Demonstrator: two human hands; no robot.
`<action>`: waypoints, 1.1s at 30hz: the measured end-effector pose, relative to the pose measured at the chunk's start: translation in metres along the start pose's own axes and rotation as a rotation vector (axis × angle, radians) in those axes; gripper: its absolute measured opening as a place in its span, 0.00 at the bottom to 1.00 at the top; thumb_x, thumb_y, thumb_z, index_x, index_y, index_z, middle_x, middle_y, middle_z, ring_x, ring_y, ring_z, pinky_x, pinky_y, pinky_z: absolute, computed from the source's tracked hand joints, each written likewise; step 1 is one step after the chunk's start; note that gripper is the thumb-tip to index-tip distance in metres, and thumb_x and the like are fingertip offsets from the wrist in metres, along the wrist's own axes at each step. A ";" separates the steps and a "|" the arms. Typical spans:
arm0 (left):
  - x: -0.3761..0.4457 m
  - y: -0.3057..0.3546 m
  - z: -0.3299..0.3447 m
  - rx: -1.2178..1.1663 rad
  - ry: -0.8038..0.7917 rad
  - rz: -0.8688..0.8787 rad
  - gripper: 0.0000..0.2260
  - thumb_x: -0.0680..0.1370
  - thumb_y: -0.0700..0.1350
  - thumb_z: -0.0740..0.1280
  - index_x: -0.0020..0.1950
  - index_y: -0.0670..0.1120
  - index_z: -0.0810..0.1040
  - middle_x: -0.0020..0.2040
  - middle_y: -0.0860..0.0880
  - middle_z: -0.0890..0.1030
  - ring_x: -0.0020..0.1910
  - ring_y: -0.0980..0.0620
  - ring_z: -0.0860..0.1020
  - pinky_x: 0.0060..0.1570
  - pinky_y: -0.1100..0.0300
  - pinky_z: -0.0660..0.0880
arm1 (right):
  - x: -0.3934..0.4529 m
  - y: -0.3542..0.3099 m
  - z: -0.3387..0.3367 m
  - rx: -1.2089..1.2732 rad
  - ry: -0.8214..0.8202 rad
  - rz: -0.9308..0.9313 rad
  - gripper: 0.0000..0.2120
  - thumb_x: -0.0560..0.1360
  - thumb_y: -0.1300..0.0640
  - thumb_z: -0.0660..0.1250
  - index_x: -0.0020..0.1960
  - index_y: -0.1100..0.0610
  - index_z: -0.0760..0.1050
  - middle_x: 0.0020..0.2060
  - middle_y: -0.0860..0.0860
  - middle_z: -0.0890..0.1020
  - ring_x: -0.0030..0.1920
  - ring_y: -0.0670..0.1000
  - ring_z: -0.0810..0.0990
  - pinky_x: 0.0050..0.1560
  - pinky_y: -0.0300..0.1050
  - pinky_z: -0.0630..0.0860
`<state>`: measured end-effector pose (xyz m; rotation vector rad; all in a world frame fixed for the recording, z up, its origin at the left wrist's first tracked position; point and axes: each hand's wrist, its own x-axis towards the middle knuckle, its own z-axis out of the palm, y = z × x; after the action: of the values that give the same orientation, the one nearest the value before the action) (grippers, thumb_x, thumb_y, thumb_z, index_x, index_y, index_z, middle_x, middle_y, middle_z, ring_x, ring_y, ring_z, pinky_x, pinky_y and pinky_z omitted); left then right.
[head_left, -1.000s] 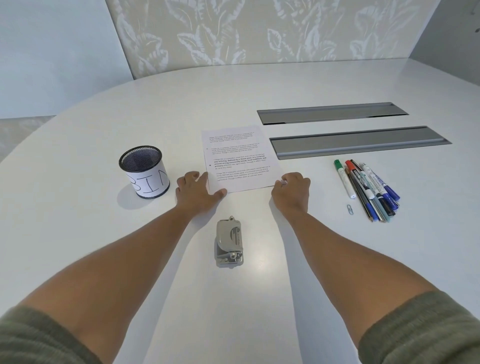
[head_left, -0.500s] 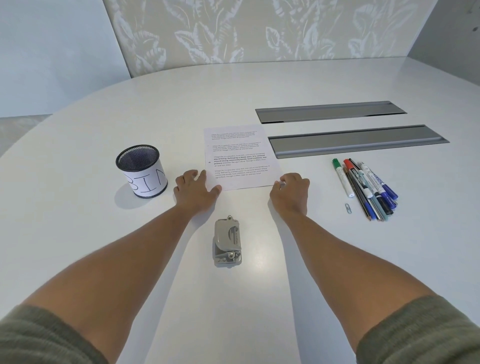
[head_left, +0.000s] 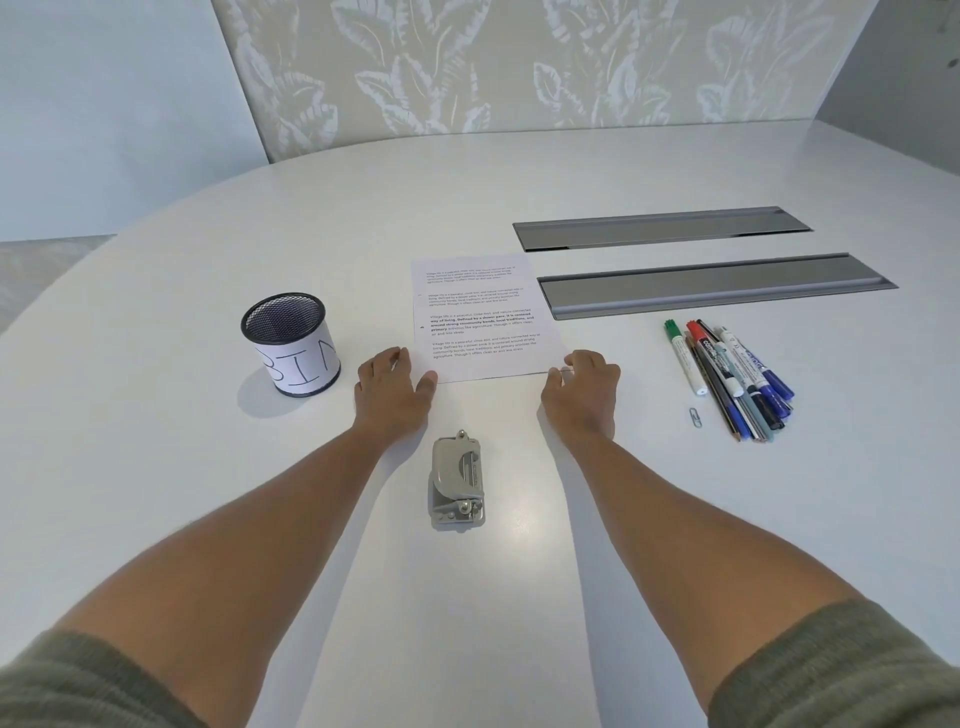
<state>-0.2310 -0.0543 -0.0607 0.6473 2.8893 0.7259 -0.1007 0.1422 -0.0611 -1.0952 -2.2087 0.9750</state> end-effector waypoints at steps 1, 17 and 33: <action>-0.003 0.000 -0.001 -0.013 0.001 0.012 0.27 0.82 0.56 0.56 0.77 0.43 0.62 0.78 0.46 0.60 0.77 0.43 0.54 0.72 0.47 0.57 | -0.003 0.000 -0.001 0.004 0.008 -0.009 0.14 0.77 0.57 0.62 0.63 0.56 0.73 0.62 0.50 0.73 0.53 0.47 0.68 0.51 0.43 0.70; -0.071 -0.012 -0.004 -0.074 -0.030 0.122 0.24 0.84 0.49 0.55 0.79 0.42 0.59 0.81 0.44 0.56 0.80 0.46 0.50 0.78 0.51 0.48 | -0.066 0.011 -0.020 -0.155 -0.096 -0.192 0.18 0.78 0.50 0.60 0.66 0.53 0.72 0.68 0.46 0.70 0.71 0.46 0.66 0.62 0.44 0.68; -0.129 -0.002 -0.030 -0.257 0.105 -0.013 0.14 0.81 0.53 0.59 0.52 0.49 0.82 0.52 0.50 0.84 0.56 0.47 0.80 0.50 0.56 0.72 | -0.122 0.011 -0.040 -0.397 -0.185 -0.402 0.22 0.82 0.48 0.52 0.70 0.56 0.70 0.76 0.48 0.64 0.78 0.50 0.54 0.75 0.46 0.55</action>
<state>-0.1207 -0.1235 -0.0366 0.5742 2.8171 1.1364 0.0003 0.0618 -0.0569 -0.6837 -2.7109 0.4921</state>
